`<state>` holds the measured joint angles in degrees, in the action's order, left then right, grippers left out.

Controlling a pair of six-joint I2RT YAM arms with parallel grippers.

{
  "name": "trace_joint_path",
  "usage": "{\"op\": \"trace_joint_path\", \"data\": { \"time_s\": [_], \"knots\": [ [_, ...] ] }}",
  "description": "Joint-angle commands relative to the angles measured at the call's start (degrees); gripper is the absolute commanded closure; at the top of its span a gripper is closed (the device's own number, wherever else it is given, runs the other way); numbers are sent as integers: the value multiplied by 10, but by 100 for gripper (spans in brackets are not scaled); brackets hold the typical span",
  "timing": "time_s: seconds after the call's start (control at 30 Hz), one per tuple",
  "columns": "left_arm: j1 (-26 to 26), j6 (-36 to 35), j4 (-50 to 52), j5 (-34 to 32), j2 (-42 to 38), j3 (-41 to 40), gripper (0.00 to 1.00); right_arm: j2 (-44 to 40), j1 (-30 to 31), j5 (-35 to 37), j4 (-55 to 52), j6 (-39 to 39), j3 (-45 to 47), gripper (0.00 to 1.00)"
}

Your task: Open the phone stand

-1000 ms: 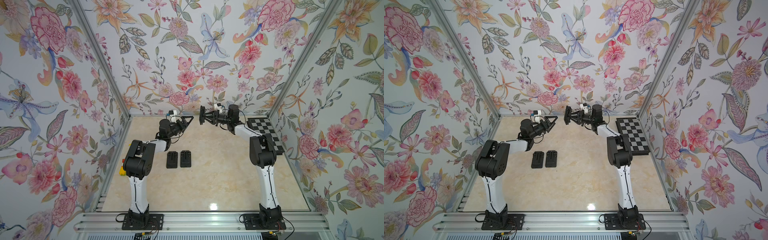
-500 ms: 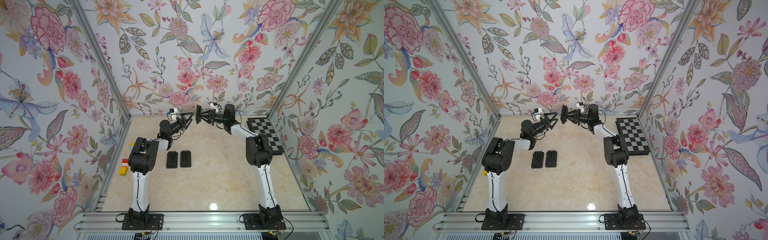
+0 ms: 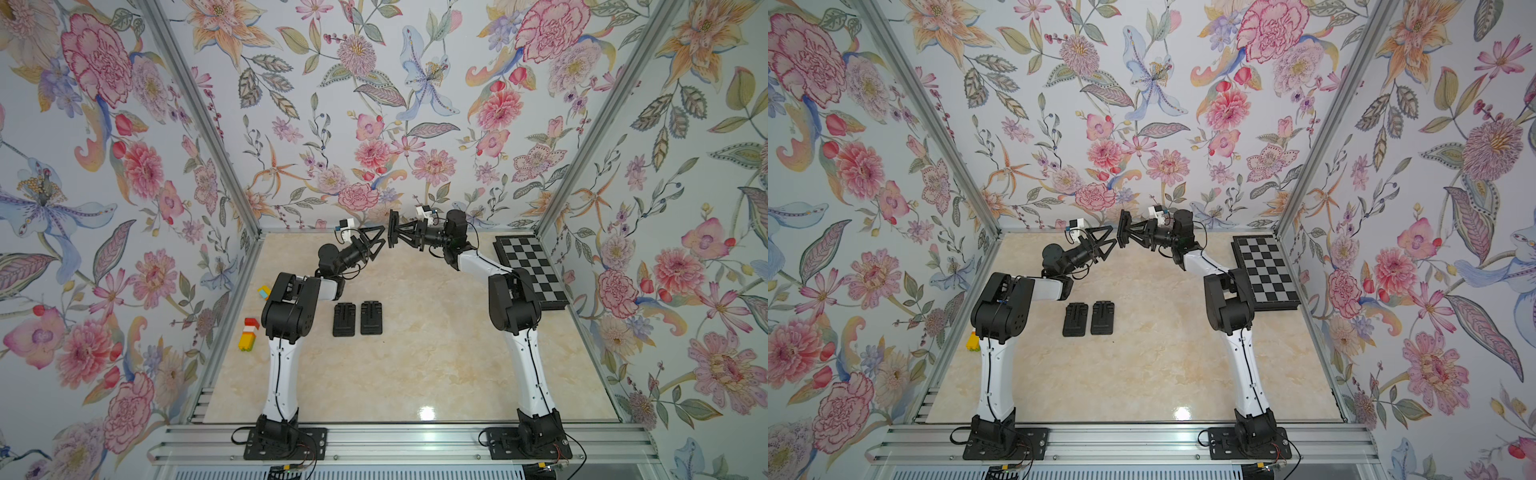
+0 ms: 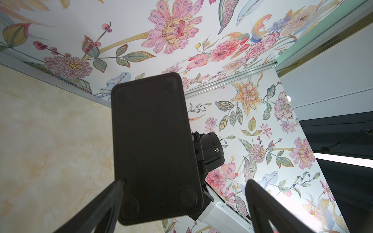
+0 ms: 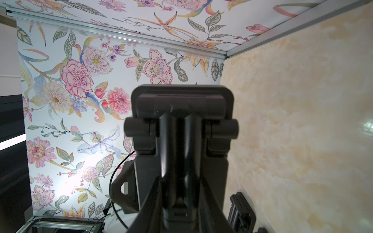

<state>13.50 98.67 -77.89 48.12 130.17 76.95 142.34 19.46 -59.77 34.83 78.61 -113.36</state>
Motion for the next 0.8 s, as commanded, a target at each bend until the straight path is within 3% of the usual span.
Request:
{"op": "trace_joint_path", "data": {
  "time_s": [0.0, 0.77],
  "knots": [
    [-6, 16, -31, 26, 20, 17, 3, 16, 7, -9, 58, 22, -23, 100],
    [-10, 32, -39, 58, 39, 19, 4, 6, 20, -26, 75, 28, -8, 100]
  ]
}}
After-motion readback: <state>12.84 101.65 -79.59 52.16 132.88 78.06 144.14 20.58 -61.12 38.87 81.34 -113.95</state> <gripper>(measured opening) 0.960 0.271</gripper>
